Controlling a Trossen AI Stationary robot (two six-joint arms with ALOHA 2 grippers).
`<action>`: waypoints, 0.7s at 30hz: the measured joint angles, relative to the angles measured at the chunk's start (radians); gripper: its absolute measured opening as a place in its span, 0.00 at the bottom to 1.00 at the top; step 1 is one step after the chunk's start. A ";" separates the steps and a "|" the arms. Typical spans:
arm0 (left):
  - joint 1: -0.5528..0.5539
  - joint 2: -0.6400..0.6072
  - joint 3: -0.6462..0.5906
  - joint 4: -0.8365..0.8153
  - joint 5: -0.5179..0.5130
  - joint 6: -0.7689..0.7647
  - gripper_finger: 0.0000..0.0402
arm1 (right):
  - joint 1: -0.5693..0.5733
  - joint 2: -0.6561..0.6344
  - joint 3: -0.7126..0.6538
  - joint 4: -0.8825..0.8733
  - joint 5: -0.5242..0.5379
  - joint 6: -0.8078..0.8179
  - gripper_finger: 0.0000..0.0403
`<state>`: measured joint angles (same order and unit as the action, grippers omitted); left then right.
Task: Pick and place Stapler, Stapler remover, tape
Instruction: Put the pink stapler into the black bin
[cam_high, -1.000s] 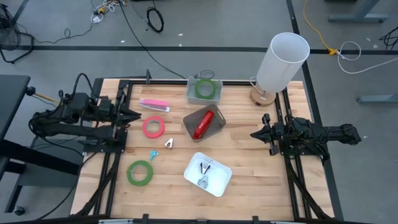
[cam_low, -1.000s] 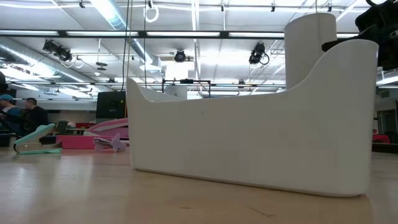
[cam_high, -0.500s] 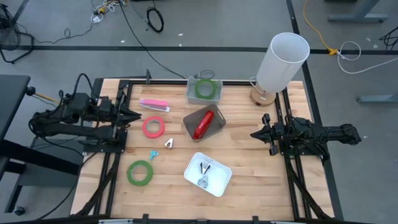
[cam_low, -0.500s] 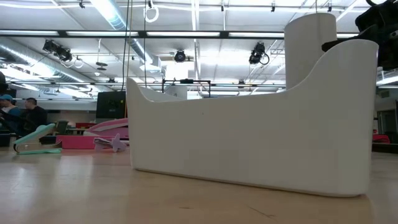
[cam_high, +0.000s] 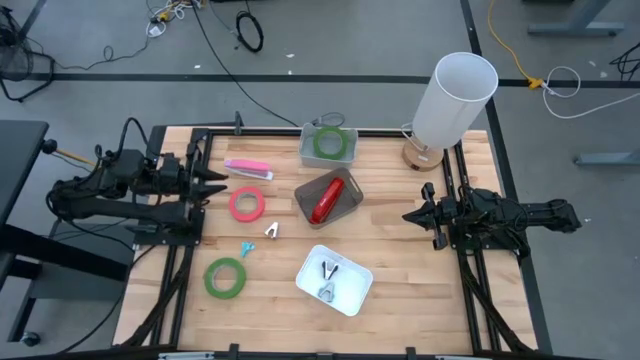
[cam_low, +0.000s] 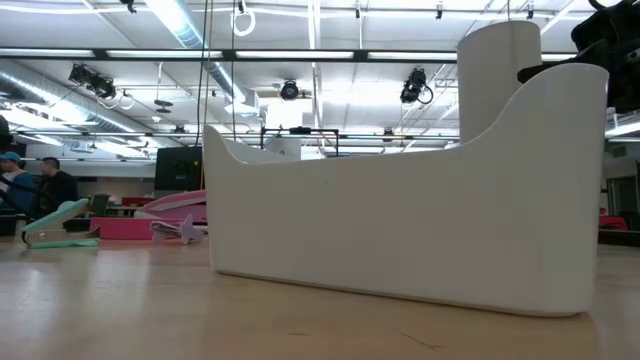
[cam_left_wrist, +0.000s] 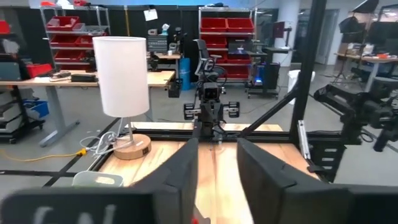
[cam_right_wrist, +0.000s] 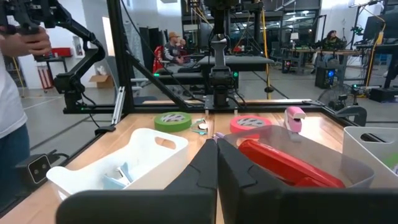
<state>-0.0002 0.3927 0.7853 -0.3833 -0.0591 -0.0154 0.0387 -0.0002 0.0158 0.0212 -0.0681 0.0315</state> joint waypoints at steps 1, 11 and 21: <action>0.000 0.003 0.000 -0.004 -0.014 0.000 0.32 | 0.000 0.000 0.000 0.000 0.000 0.000 0.00; 0.000 0.115 0.000 -0.015 -0.126 0.037 0.56 | 0.000 0.000 0.000 0.000 0.000 0.000 0.00; 0.059 0.267 0.000 -0.015 -0.144 0.089 0.58 | 0.000 0.000 0.000 0.000 0.000 0.001 0.00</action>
<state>0.0586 0.6598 0.7853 -0.3988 -0.2036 0.0733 0.0391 -0.0002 0.0158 0.0212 -0.0681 0.0322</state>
